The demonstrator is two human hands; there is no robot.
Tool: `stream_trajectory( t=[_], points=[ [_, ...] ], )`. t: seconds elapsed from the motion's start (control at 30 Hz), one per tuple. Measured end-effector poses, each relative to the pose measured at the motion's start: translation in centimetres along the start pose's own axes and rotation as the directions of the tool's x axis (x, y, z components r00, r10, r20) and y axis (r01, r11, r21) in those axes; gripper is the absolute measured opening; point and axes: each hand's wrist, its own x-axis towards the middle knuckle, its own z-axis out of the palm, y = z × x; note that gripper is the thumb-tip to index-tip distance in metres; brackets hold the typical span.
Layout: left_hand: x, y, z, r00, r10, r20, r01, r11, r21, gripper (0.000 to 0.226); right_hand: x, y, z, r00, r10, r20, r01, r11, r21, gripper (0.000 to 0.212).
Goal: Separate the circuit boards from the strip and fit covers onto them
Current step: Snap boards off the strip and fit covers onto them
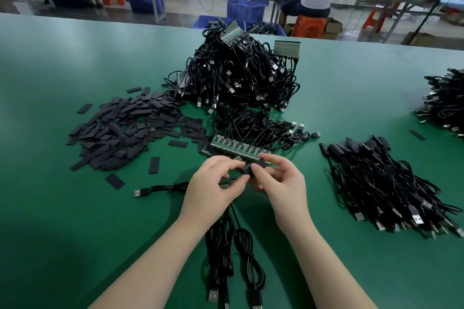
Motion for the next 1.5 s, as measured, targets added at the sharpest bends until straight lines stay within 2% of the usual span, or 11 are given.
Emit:
stream_trajectory(
  t=[0.13, 0.4, 0.57, 0.63, 0.8, 0.87, 1.03, 1.13, 1.23, 1.33, 1.5],
  points=[
    [0.03, -0.25, -0.05, 1.0, -0.01, 0.007, 0.01, 1.0, -0.01, 0.025, 0.08, 0.13, -0.14, 1.0, -0.01, -0.03, 0.01, 1.0, 0.004, 0.018],
    [0.06, -0.16, 0.0, 1.0, 0.002, 0.009, -0.003, 1.0, 0.018, 0.022, -0.16, 0.05, -0.01, 1.0, 0.001, 0.006, -0.001, 1.0, 0.023, 0.02],
    [0.35, 0.14, -0.05, 1.0, -0.012, -0.008, 0.011, 0.998, -0.055, 0.019, -0.23, -0.25, -0.06, 0.994, 0.016, 0.106, -0.026, 0.995, 0.096, 0.028],
    [0.44, 0.23, -0.23, 1.0, -0.007, -0.007, 0.006, 0.995, -0.097, 0.024, -0.27, -0.36, 0.01, 0.99, 0.022, 0.14, -0.036, 0.994, 0.104, 0.026],
    [0.52, 0.19, -0.24, 0.999, 0.05, 0.005, -0.049, 0.991, -0.123, 0.017, -0.42, -0.64, 0.15, 0.981, -0.004, 0.195, -0.016, 0.995, 0.099, 0.018],
    [0.49, 0.14, -0.19, 0.998, 0.06, 0.007, -0.058, 0.99, -0.127, 0.016, -0.43, -0.75, 0.05, 0.981, -0.036, 0.189, 0.022, 0.997, 0.077, 0.016],
    [0.43, 0.14, -0.02, 0.998, 0.055, -0.005, -0.055, 0.986, -0.159, 0.013, -0.32, -0.54, 0.03, 0.987, -0.094, 0.131, 0.092, 0.996, 0.016, 0.026],
    [0.41, 0.12, -0.03, 0.999, 0.042, 0.0, -0.041, 0.985, -0.168, 0.014, -0.27, -0.43, 0.04, 0.989, -0.107, 0.097, 0.106, 0.994, 0.009, 0.022],
    [0.29, 0.14, -0.14, 1.0, 0.019, 0.012, -0.017, 0.984, -0.175, 0.029, -0.06, -0.36, -0.19, 0.992, -0.119, 0.046, 0.12, 0.993, -0.017, 0.015],
    [0.18, 0.08, -0.14, 1.0, -0.024, 0.02, 0.027, 0.987, -0.157, 0.034, 0.16, -0.22, -0.45, 0.995, -0.102, 0.0, 0.102, 0.994, 0.022, 0.004],
    [0.04, 0.15, -0.09, 0.998, -0.064, 0.009, 0.064, 0.989, -0.131, 0.033, 0.09, -0.34, -0.39, 0.992, -0.128, 0.013, 0.127, 0.99, 0.064, 0.012]
  ],
)
